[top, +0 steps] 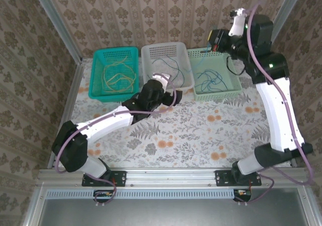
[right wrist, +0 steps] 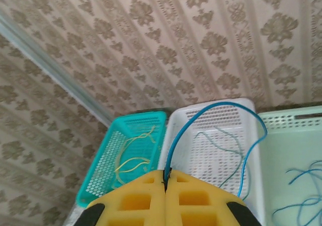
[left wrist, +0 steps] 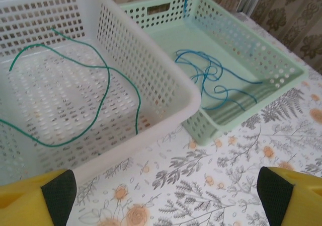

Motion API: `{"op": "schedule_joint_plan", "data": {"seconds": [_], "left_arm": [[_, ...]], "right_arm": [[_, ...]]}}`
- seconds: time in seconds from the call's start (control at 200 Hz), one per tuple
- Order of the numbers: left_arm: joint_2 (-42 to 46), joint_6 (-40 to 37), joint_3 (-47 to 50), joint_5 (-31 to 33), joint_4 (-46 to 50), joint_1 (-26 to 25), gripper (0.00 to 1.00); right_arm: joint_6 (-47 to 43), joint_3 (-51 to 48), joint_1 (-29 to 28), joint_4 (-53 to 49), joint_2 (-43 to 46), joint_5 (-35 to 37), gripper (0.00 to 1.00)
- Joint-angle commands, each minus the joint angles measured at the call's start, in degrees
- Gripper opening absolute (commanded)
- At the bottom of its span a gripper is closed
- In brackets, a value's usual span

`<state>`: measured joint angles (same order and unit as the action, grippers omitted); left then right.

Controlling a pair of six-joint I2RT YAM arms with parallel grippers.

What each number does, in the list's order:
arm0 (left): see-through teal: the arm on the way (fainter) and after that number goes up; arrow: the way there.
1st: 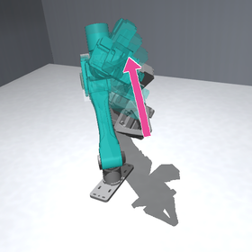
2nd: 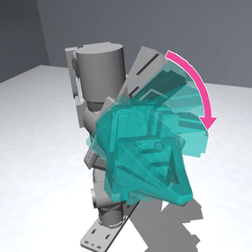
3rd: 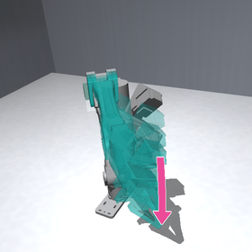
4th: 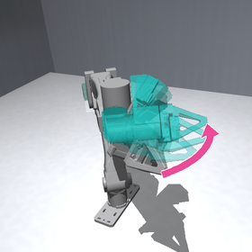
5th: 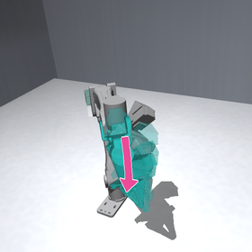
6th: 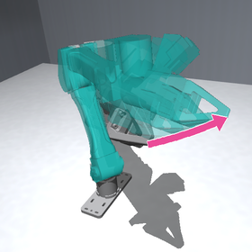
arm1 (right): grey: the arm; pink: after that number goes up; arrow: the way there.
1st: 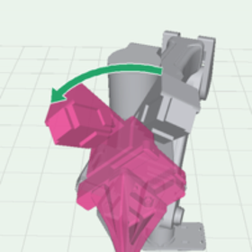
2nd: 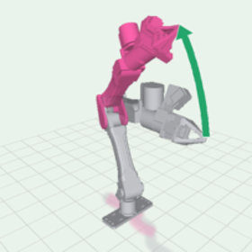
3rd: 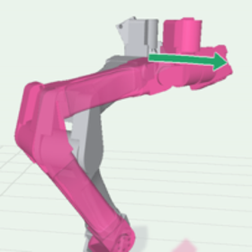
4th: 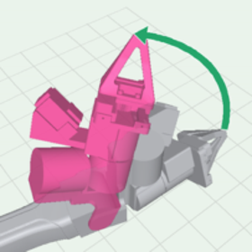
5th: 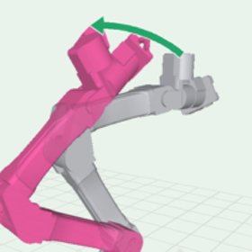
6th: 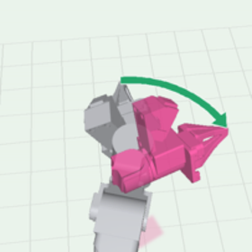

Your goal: Untangle the cables

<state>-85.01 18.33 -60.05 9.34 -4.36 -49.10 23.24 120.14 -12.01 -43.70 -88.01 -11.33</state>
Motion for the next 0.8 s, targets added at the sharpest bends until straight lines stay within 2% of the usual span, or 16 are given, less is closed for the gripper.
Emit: {"op": "schedule_joint_plan", "data": {"seconds": [0.0,0.16,0.26,0.275,0.32,0.34,0.4,0.42,0.43,0.535,0.68,0.795], "left_arm": [[3.3,-0.5,2.0,2.2,-0.6,0.2,0.96],[6.1,0.3,5.2,4.4,0.0,0.8,0.97],[7.7,1.3,7.2,5.4,0.1,1.5,0.97],[7.9,1.4,7.4,5.5,0.1,1.5,0.97],[8.7,1.7,8.3,5.8,0.2,1.8,0.97],[9.0,1.8,8.7,5.8,0.2,1.9,0.98],[9.8,2.2,9.4,6.4,1.1,2.3,0.99],[10.0,2.4,9.5,6.6,1.5,2.5,1.00],[10.1,2.4,9.4,6.6,1.6,2.6,1.00],[11.0,2.7,9.7,6.8,3.3,3.5,1.00],[12.0,3.0,10.6,7.2,3.7,4.1,1.00],[11.8,3.4,10.9,7.1,3.8,4.4,1.00]], "right_arm": [[-4.7,1.4,3.1,-3.4,-6.0,-1.9,0.00],[-5.7,-0.5,5.7,-0.9,-11.7,-0.9,0.00],[-5.1,-5.6,6.8,1.1,-14.1,0.6,0.00],[-5.0,-6.7,7.0,1.6,-14.4,0.8,0.03],[-4.2,-9.4,7.7,2.6,-15.7,1.0,0.19],[-3.9,-10.3,8.1,2.7,-16.5,0.7,0.32],[-3.9,-10.8,9.1,0.3,-20.2,-1.9,0.83],[-4.2,-9.7,9.3,-2.0,-21.7,-2.4,0.96],[-4.4,-9.0,9.4,-3.1,-22.8,-2.5,0.99],[-7.4,-2.1,9.6,-15.6,-31.1,0.7,1.00],[-11.1,-6.0,9.5,-14.4,-30.4,9.7,1.00],[-18.0,-3.1,8.2,-19.5,-33.1,17.4,1.00]]}}
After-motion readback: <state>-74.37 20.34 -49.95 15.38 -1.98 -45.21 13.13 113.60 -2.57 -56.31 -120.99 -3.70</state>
